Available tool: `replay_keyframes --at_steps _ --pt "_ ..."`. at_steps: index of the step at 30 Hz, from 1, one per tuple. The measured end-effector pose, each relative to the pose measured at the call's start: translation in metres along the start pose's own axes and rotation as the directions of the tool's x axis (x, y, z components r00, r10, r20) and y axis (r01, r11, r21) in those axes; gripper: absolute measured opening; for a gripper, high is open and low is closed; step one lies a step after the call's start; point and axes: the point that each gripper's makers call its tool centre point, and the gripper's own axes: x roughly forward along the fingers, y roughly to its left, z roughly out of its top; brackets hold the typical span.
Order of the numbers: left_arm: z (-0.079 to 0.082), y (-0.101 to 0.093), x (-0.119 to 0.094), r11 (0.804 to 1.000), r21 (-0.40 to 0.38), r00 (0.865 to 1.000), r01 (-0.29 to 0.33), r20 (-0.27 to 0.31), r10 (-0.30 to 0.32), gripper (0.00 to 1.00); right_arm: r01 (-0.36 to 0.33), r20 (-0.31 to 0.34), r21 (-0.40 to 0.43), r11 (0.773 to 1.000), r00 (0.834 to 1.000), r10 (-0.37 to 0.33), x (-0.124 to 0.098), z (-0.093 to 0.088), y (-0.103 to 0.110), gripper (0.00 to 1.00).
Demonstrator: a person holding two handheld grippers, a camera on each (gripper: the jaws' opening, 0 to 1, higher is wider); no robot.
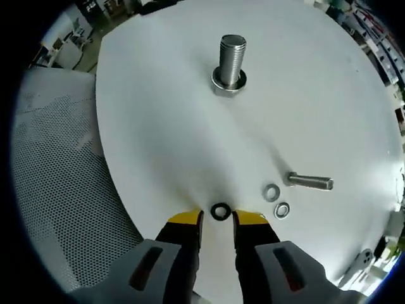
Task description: Place the washer onto the threaded stud by aligning its center hole with the stud, sliding it down to the base, and recovering from edge contact or off-axis alignment until the washer reaches the visible bottom stop.
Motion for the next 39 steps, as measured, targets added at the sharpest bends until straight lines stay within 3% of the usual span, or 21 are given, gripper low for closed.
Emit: replay_keyframes --at_steps 12,18,28,32,39 --pt "-0.0011 -0.0002 0.0008 1.0 0.005 1.0 0.004 -0.006 -0.004 0.24 0.012 -0.094 -0.084 0.996 0.995 -0.02 0.0019 0.0012 -0.0006 0.15" --pt "0.0003 0.0001 0.0003 1.0 0.009 1.0 0.003 0.001 -0.003 0.23 0.01 -0.115 -0.036 0.999 0.993 -0.014 0.0012 0.0005 -0.0024 0.15" --pt "0.0044 0.0 -0.0009 1.0 0.003 1.0 0.008 0.025 -0.008 0.23 0.047 -0.047 0.07 0.996 0.998 -0.044 -0.0002 -0.0006 -0.0034 0.15" --pt "0.0007 -0.0026 0.001 1.0 0.013 1.0 0.018 0.0 -0.018 0.23 0.07 -0.026 0.044 0.997 0.997 -0.069 -0.0001 -0.0006 -0.0007 0.15" --pt "0.0016 -0.0024 0.0006 1.0 0.017 1.0 0.014 0.006 -0.014 0.23 0.076 0.006 0.083 0.994 0.997 -0.077 -0.0001 -0.0005 -0.0026 0.15"
